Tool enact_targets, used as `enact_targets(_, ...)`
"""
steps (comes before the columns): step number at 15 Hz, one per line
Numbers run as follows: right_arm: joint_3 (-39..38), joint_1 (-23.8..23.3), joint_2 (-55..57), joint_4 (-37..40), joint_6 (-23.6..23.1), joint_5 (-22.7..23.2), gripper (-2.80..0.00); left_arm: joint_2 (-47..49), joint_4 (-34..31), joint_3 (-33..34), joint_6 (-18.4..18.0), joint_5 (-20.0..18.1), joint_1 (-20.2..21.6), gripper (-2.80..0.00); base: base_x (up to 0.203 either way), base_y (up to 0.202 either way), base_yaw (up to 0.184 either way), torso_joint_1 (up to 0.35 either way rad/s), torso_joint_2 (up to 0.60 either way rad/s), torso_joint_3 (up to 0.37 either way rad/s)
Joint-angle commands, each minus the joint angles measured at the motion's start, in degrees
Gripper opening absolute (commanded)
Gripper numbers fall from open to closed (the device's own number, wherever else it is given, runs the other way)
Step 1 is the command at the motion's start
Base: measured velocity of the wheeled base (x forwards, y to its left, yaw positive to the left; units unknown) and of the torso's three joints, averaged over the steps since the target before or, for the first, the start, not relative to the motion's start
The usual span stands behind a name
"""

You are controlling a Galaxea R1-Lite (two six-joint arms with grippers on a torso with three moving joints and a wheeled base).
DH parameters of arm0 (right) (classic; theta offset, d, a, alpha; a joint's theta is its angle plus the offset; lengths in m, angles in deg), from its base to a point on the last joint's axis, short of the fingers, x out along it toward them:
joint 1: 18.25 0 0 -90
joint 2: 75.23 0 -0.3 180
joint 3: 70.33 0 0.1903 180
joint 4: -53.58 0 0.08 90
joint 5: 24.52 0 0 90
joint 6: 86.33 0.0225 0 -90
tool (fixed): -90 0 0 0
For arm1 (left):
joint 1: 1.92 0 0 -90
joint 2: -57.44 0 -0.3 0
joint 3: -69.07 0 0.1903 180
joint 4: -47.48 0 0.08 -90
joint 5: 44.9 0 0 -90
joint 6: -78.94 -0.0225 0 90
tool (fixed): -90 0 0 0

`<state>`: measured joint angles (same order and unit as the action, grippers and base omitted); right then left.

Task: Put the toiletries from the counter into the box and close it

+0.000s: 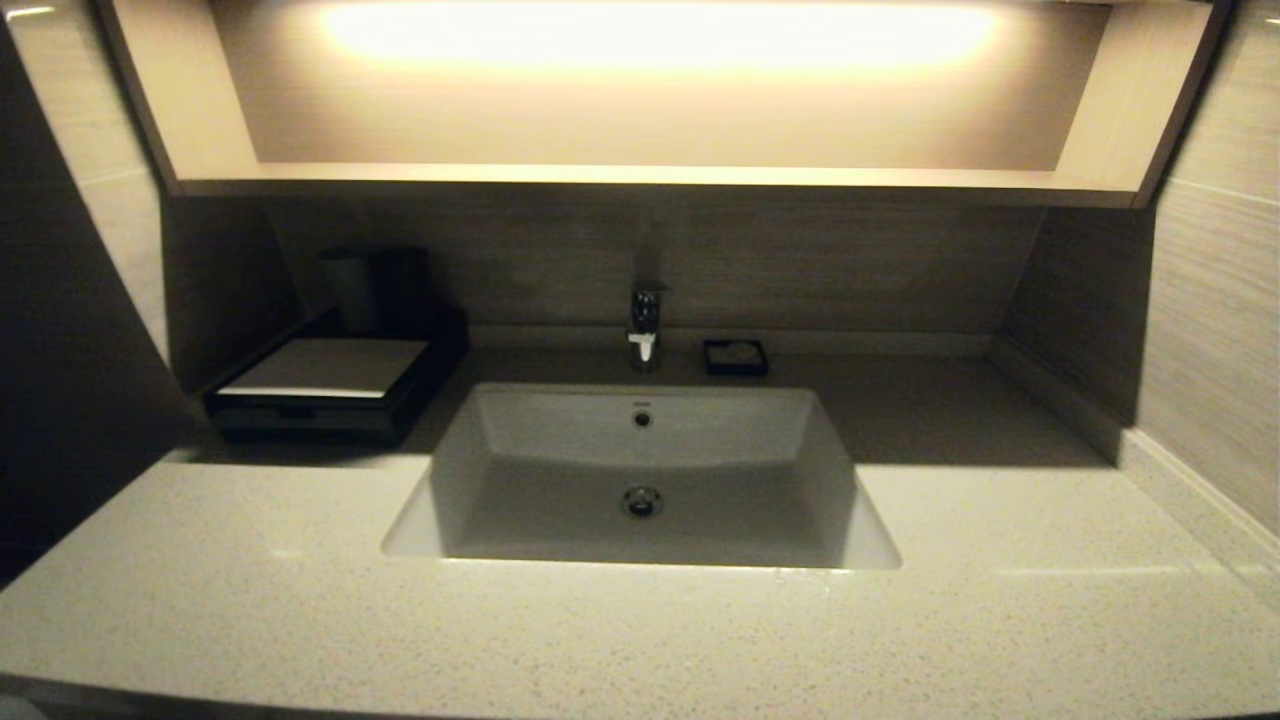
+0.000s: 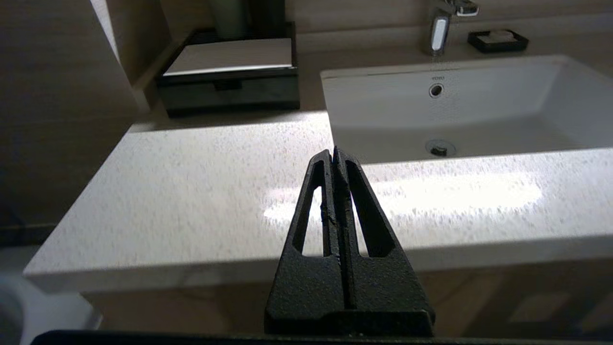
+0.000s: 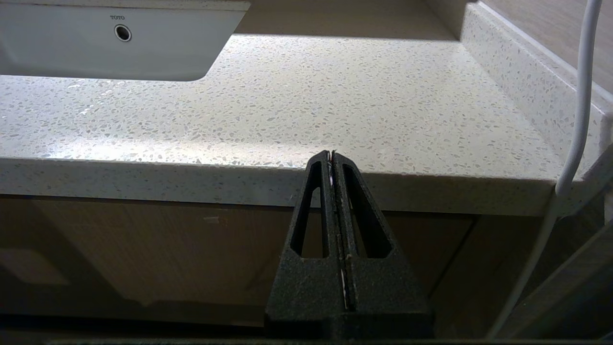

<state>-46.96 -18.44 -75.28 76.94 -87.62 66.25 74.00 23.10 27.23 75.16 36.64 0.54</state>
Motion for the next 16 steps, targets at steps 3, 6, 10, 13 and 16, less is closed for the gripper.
enact_targets(3, -0.09, 0.01, -0.01, 0.00, -0.03, 0.02, -2.80, -4.23, -1.26, 0.10, 0.03, 0.20, -0.44, -2.80, 0.000, 0.000, 0.000, 0.000, 0.00, 0.000)
enact_targets(6, -0.09, 0.01, 0.05, 0.00, -0.03, 0.02, -2.80, -7.78, -1.55, 1.43, -0.02, 0.62, -1.36, -2.80, 0.000, 0.000, 0.000, 0.000, 0.00, 0.000)
enact_targets(10, -0.09, 0.01, 0.02, 0.00, -0.03, 0.02, -2.80, -10.67, -2.88, 4.22, -0.44, 2.58, -2.11, -2.80, 0.000, 0.000, 0.000, 0.000, 0.00, 0.000)
enact_targets(13, -0.09, 0.01, -0.04, 0.00, -0.03, 0.02, -2.80, -10.67, -2.62, 8.17, -0.63, 3.60, -2.10, -2.80, 0.000, 0.000, 0.000, 0.000, 0.00, 0.000)
enact_targets(16, -0.09, 0.01, 0.05, 0.00, -0.03, 0.02, -2.80, -10.93, -2.16, 11.26, -0.46, 6.17, -2.11, -2.80, 0.000, 0.000, 0.000, 0.000, 0.00, 0.000)
